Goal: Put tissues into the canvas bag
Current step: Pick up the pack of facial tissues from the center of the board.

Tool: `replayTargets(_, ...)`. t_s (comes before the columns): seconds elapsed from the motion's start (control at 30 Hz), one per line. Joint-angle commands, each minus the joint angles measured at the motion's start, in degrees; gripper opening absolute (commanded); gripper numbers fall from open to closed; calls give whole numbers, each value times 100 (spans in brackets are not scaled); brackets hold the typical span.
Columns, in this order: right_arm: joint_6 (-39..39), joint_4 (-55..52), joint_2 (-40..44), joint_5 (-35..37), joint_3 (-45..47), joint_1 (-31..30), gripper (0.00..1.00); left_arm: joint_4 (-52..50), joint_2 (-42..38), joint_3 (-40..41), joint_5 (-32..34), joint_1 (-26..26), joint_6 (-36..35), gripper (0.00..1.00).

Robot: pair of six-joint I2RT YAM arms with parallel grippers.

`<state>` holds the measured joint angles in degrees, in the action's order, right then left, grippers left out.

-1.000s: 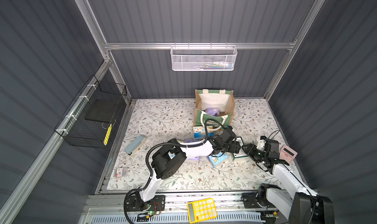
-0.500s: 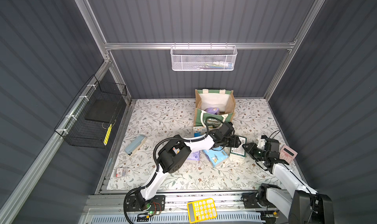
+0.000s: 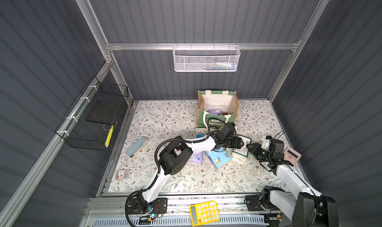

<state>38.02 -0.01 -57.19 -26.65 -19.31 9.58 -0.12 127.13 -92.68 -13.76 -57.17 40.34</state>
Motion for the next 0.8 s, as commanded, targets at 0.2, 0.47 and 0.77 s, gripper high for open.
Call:
replayTargets(0.2, -23, -77, 16, 155, -30, 23, 47, 197, -369, 313, -143, 64, -174, 74)
replayTargets(0.47, 188, 274, -354, 73, 72, 18, 47, 247, -118, 251, -610, 190, -181, 77)
replayTargets(0.77, 385, 407, -606, 128, 207, 24, 43, -124, 32, -26, -691, 303, -368, 78)
